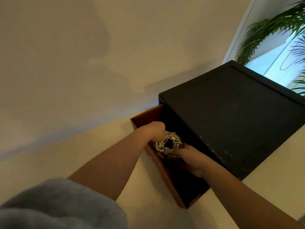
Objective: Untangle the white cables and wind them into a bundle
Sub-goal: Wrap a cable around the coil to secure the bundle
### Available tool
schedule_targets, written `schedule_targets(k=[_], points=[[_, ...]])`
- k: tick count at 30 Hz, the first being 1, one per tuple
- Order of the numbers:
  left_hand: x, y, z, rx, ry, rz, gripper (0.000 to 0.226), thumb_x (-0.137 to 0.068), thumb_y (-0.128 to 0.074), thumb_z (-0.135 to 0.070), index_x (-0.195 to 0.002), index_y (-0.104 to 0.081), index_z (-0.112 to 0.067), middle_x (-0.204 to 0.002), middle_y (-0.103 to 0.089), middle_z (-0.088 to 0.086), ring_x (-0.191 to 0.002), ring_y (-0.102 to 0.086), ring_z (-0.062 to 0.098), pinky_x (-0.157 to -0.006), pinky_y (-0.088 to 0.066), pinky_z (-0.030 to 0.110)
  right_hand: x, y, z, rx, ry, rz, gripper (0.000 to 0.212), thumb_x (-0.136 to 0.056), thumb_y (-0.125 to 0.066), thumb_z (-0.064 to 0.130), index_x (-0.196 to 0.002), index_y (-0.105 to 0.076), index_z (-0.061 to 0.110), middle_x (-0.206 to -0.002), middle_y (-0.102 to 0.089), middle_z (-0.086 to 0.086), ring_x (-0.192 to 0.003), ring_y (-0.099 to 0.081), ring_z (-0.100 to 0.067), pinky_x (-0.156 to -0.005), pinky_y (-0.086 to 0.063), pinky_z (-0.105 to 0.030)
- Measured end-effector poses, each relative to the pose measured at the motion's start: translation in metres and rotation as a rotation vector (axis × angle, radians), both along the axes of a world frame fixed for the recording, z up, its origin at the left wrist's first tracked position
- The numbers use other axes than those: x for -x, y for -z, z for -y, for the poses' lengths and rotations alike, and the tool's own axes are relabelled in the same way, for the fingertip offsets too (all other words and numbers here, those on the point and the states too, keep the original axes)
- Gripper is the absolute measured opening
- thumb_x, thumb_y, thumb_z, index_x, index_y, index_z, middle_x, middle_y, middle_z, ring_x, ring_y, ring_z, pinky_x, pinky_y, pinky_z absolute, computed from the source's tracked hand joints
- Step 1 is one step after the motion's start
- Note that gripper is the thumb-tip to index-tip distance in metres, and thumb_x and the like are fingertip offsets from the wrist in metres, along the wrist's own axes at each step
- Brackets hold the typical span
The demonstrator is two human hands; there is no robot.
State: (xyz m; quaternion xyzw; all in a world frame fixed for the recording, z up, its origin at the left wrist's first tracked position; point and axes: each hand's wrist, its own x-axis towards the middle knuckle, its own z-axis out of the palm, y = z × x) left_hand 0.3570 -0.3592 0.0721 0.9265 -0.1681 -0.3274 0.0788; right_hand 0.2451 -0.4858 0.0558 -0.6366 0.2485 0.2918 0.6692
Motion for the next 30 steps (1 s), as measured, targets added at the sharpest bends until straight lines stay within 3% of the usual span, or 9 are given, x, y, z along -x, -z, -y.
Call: schedule_targets(k=[4, 7, 12, 14, 17, 20, 24, 27, 30], points=[[-0.001, 0.006, 0.005, -0.027, 0.063, -0.051, 0.018, -0.088, -0.038, 0.003, -0.09, -0.049, -0.011, -0.081, -0.044, 0.004, -0.059, -0.037, 0.013, -0.051, -0.032, 0.026, 0.002, 0.004, -0.005, 0.096, -0.194, 0.141, 0.054, -0.089, -0.065, 0.015, -0.135, -0.042, 0.029, -0.129, -0.056, 0.001, -0.119, -0.053, -0.02, -0.108, -0.04, -0.039], [0.002, 0.009, 0.005, -0.053, 0.106, -0.063, 0.02, -0.088, -0.038, 0.004, -0.083, -0.048, -0.013, -0.073, -0.04, 0.001, -0.058, -0.036, 0.013, -0.051, -0.031, 0.025, 0.0, 0.007, -0.008, 0.267, -0.395, 0.193, 0.067, -0.09, -0.061, 0.021, -0.148, -0.026, 0.029, -0.142, -0.043, 0.003, -0.128, -0.043, -0.017, -0.11, -0.034, -0.031], [0.005, 0.015, -0.002, -0.04, 0.106, -0.053, 0.024, -0.086, -0.04, 0.002, -0.073, -0.046, -0.017, -0.077, -0.041, 0.0, -0.063, -0.039, 0.013, -0.055, -0.033, 0.024, -0.004, 0.018, -0.005, 0.547, -0.624, 0.137, 0.095, -0.08, -0.06, 0.039, -0.152, 0.001, 0.028, -0.157, -0.007, -0.011, -0.129, -0.04, -0.031, -0.104, -0.04, -0.037], [0.01, 0.008, -0.004, 0.026, 0.081, -0.056, 0.027, -0.09, -0.039, -0.001, -0.102, -0.062, -0.006, -0.096, -0.056, 0.01, -0.083, -0.055, 0.024, -0.065, -0.044, 0.03, -0.002, 0.012, -0.008, 0.589, -0.648, 0.137, 0.091, -0.089, -0.058, 0.031, -0.153, 0.007, 0.025, -0.158, 0.005, -0.013, -0.137, -0.029, -0.035, -0.108, -0.034, -0.034], [0.022, -0.008, -0.01, 0.137, 0.062, 0.01, 0.049, -0.094, -0.038, -0.002, -0.143, -0.043, -0.01, -0.141, -0.049, 0.012, -0.127, -0.049, 0.027, -0.096, -0.044, 0.031, 0.002, 0.003, -0.009, 0.611, -0.618, 0.196, 0.088, -0.093, -0.056, 0.026, -0.152, 0.009, 0.026, -0.159, 0.014, -0.013, -0.145, -0.012, -0.034, -0.111, -0.023, -0.031], [0.036, -0.018, -0.02, 0.282, 0.027, 0.134, 0.048, -0.097, -0.041, -0.009, -0.144, -0.042, -0.014, -0.148, -0.044, 0.008, -0.136, -0.041, 0.023, -0.106, -0.038, 0.03, 0.014, -0.019, -0.012, 0.643, -0.536, 0.31, 0.08, -0.095, -0.054, 0.024, -0.153, 0.001, 0.026, -0.161, 0.007, -0.007, -0.147, -0.008, -0.027, -0.113, -0.021, -0.03], [0.063, -0.022, -0.041, 0.444, -0.043, 0.409, 0.046, -0.099, -0.047, -0.019, -0.145, -0.041, -0.018, -0.155, -0.033, 0.002, -0.145, -0.025, 0.018, -0.117, -0.022, 0.033, 0.045, -0.053, -0.019, 0.782, -0.414, 0.596, 0.061, -0.096, -0.052, 0.03, -0.15, -0.023, 0.026, -0.153, -0.031, 0.005, -0.138, -0.032, -0.013, -0.111, -0.028, -0.026], [0.088, -0.016, -0.055, 0.524, -0.197, 0.55, 0.052, -0.101, -0.045, -0.027, -0.15, -0.03, -0.019, -0.16, -0.018, 0.0, -0.149, -0.01, 0.017, -0.12, -0.015, 0.034, 0.071, -0.065, -0.026, 0.901, -0.475, 0.728, 0.06, -0.095, -0.05, 0.044, -0.148, -0.026, 0.032, -0.153, -0.027, 0.011, -0.141, -0.021, -0.009, -0.114, -0.018, -0.024], [0.108, -0.002, -0.063, 0.58, -0.375, 0.491, 0.06, -0.101, -0.043, -0.028, -0.154, -0.016, -0.016, -0.162, -0.009, 0.001, -0.149, -0.008, 0.018, -0.119, -0.012, 0.031, 0.089, -0.057, -0.031, 1.035, -0.629, 0.847, 0.06, -0.095, -0.047, 0.049, -0.148, -0.026, 0.034, -0.156, -0.023, 0.012, -0.146, -0.007, -0.011, -0.119, -0.003, -0.028]])
